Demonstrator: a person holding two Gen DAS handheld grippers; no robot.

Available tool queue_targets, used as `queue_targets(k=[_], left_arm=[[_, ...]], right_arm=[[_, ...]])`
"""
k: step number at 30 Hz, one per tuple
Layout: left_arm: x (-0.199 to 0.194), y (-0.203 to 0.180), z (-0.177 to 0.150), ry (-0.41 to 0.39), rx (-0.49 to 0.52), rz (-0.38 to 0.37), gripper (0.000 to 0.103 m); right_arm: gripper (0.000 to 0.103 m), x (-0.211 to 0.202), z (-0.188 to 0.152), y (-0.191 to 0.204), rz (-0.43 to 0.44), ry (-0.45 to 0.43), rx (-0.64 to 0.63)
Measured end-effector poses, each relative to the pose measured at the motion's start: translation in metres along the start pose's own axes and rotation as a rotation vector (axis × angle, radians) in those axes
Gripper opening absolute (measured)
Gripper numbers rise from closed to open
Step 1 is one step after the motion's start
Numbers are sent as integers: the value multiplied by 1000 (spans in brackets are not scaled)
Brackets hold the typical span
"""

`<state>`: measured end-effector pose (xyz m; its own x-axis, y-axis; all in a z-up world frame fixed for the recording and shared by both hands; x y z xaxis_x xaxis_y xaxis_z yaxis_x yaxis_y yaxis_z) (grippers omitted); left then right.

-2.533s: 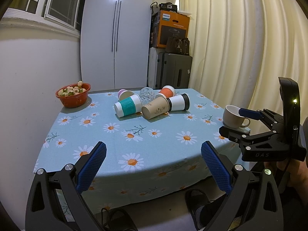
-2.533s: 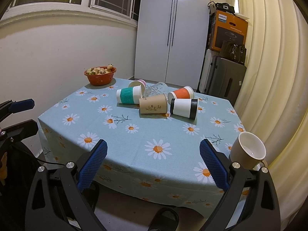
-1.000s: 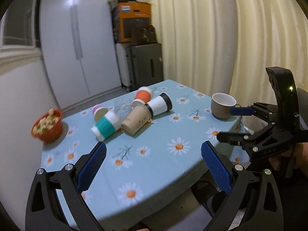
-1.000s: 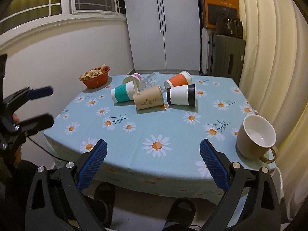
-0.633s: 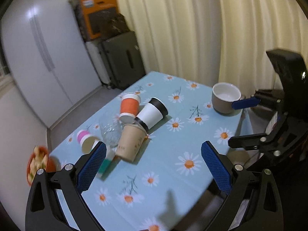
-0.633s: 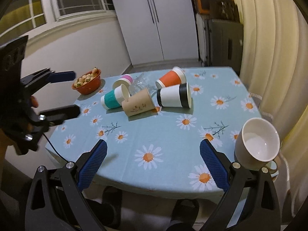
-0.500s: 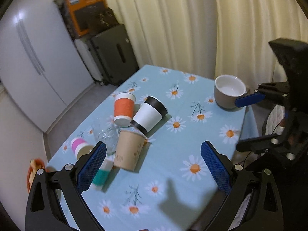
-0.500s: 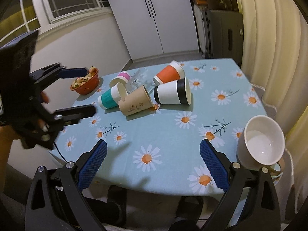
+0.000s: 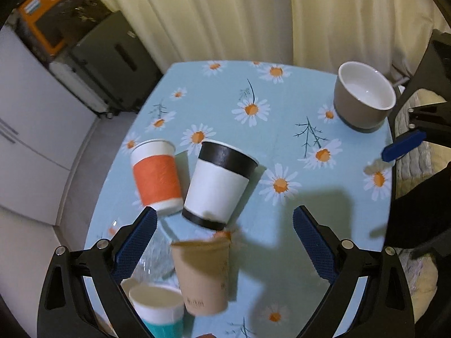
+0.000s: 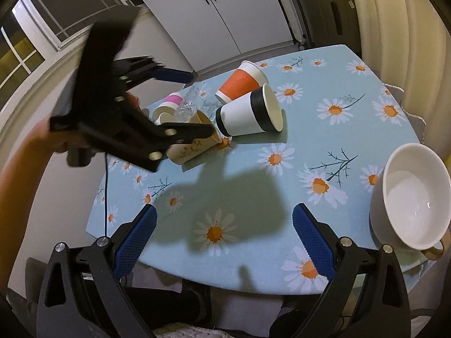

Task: Flip cup upright
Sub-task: 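Reach the left tool to the black-and-white paper cup and grasp it, then lift the cup with the left tool, stand it mouth-down, open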

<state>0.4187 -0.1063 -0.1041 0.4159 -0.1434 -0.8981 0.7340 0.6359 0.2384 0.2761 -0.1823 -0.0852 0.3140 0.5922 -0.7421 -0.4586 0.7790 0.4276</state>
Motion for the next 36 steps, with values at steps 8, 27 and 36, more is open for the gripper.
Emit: queue_targets(k=[8,27,36], left_arm=[[38,1,7,88,93,-43,89],[81,0,10,182,143,-43,64],[52,-2,17,125,36,-60,64]], right_arm=[[96,6,-3,-9,42,26,30],[96,7,-8,-22,81,43,83],[96,-3,-8,-22,109,18,117]])
Point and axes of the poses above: each gripper's, at about its wrist camera, not at the fingertips, and x roughly the way its jaws point, y to its left, z to its top, the point moved 9 cm from there along x, roughly the way its jaws point, and after that the axes turned 1 degree about -x, right-handed, at the moved point
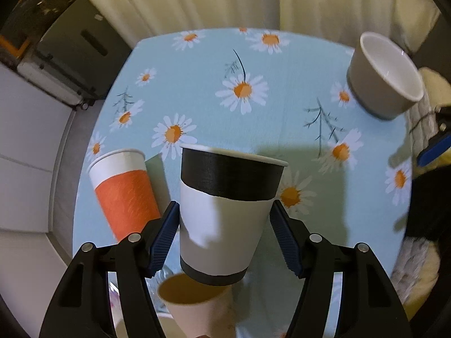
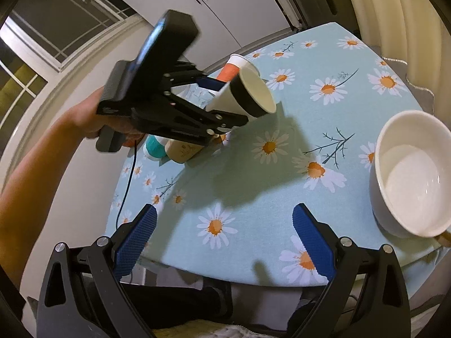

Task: Flip cup upright
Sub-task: 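Lift the cup with the left tool, stand it mouth-down, open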

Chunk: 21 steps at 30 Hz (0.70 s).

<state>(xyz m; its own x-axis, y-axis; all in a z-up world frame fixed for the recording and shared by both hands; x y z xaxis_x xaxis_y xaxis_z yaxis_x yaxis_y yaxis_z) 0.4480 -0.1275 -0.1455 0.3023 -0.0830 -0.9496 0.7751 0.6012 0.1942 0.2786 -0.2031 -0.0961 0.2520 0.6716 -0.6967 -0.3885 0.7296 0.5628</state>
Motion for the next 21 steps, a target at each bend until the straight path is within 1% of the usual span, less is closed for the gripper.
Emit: queue_targets(k=[6,11,15,17,19,21], left_arm=[[-42,-7,-7,-67,-160,-40,64],[-83,-7,-22,-132,-344,-65,64],[-111,-9,-41,-161,-499,-70,64],[-123,-12,-53,-165,-581,-88,64],[-131,-14,-62,-173,-623,-93,64],[-139,-17,-77,-178,-690,-88,64]], right_arm=[[96,-12,-2,7,33,-20,30],[96,-21,-3,18,48,-25,35],[96,-28,-6,31,61,-29,19],[96,-29,-8,36,63,-29,13],[96,-32,-10,38,50,-34,13],[96,-33,-12,41,53,-33,9]])
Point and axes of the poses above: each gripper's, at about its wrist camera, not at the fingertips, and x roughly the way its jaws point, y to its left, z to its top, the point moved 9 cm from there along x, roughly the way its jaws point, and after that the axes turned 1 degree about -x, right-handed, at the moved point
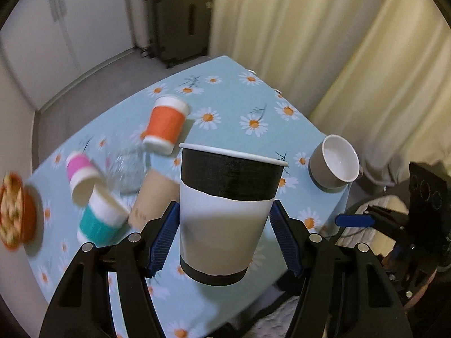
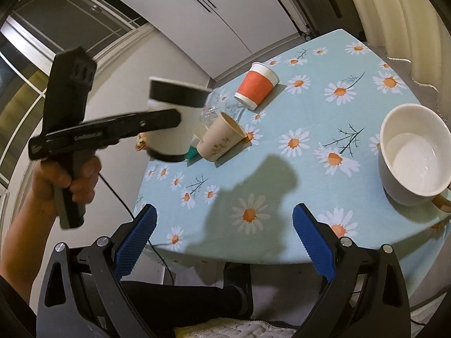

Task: Flip cup upright
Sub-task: 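Lift the cup with the left tool, stand it mouth-down, open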

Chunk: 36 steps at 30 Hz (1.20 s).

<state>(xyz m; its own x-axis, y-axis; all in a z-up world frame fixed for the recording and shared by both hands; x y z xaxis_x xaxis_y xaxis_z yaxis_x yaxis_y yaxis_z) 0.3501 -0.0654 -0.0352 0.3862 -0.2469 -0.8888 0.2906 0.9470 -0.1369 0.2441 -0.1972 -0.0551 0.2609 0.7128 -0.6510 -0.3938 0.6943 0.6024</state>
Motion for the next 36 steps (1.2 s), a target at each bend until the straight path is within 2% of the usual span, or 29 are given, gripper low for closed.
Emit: queue_targets(k=[2,3,6,10,15,21,24,29,30,32,36], left_arm=[[-5,7,-10,6,-59,15,64],[-6,14,-19,16,-130,20,64],[-2,29,-43,39,-313,-23,64],[10,41,-75,50,-498,-60,64],[33,45,-107,68,-625,-70,64],[72,45,-126,130,-712,-97,64],[82,46,-132,155,-702,-48,64],[85,45,-132,175,-713,-36,66],[85,44,-132,179,-710,-38,67],[82,44,-133,179,-698,-22,79],[82,46,-129,165,-697,-9,80]], right_arm=[[96,-2,-2,3,6,0,2],[96,-2,-3,4,9,0,2],[96,-1,-6,9,21,12,3],[96,4,-11,9,34,31,16],[96,8,-12,0,44,48,63],[96,15,-17,-8,19,68,68],[96,18,-19,-10,15,78,68],[96,18,-19,-15,10,79,82],[96,18,-19,-15,11,79,82],[96,18,-19,-14,11,78,81],[96,17,-20,-13,7,80,80]])
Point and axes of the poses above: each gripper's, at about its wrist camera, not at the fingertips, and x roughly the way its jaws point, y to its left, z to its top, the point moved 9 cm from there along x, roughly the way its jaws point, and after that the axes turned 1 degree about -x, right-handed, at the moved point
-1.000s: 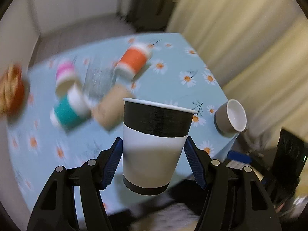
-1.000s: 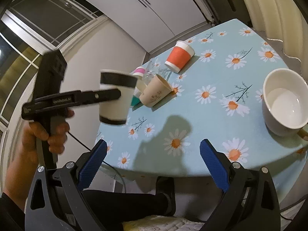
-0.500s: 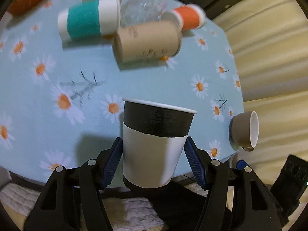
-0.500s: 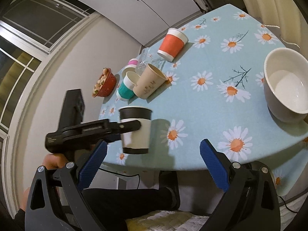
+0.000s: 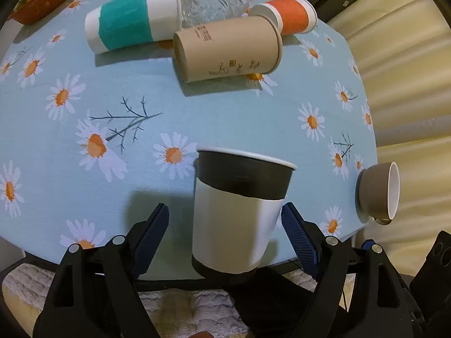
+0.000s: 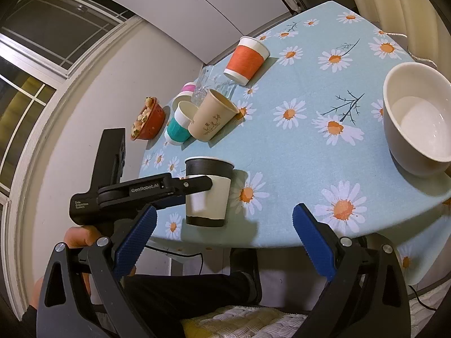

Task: Flip cup upright
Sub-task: 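Lift the cup with the left tool, stand it mouth-down, open, then close the right tool around the standing black-and-white cup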

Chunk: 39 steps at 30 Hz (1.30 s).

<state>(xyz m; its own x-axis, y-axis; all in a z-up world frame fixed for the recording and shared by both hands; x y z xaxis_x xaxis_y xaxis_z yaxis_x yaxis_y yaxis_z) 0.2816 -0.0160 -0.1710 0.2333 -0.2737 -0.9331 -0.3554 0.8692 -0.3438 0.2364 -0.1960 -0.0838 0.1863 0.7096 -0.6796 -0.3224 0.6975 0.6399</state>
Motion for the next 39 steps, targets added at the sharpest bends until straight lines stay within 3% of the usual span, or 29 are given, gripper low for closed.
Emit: queue_targets(k=[4,13,20,29,31,33,39], left_arm=[[-8,4,0,-9,2,-5,80],[-49,5,-9,-42,12,-105,80],[-84,31,-35,-133,1,-183,80],[-94,77,-73,-257,-60,-311,80],[-94,82,-78,-285,-65,-331,80],[-94,85,-81,-308,-62,-347,80],[-89,94,-86,-345,-68,-387,80]], right_arm=[[96,-1,-1,1,-4,-1,-2],[96,3,2,10,-28,9,-15],[96,33,4,22,-75,102,-61],[96,78,9,36,-127,233,-76],[93,90,9,38,-136,261,-72],[83,103,8,37,-152,294,-67],[74,127,3,26,-216,347,-46]])
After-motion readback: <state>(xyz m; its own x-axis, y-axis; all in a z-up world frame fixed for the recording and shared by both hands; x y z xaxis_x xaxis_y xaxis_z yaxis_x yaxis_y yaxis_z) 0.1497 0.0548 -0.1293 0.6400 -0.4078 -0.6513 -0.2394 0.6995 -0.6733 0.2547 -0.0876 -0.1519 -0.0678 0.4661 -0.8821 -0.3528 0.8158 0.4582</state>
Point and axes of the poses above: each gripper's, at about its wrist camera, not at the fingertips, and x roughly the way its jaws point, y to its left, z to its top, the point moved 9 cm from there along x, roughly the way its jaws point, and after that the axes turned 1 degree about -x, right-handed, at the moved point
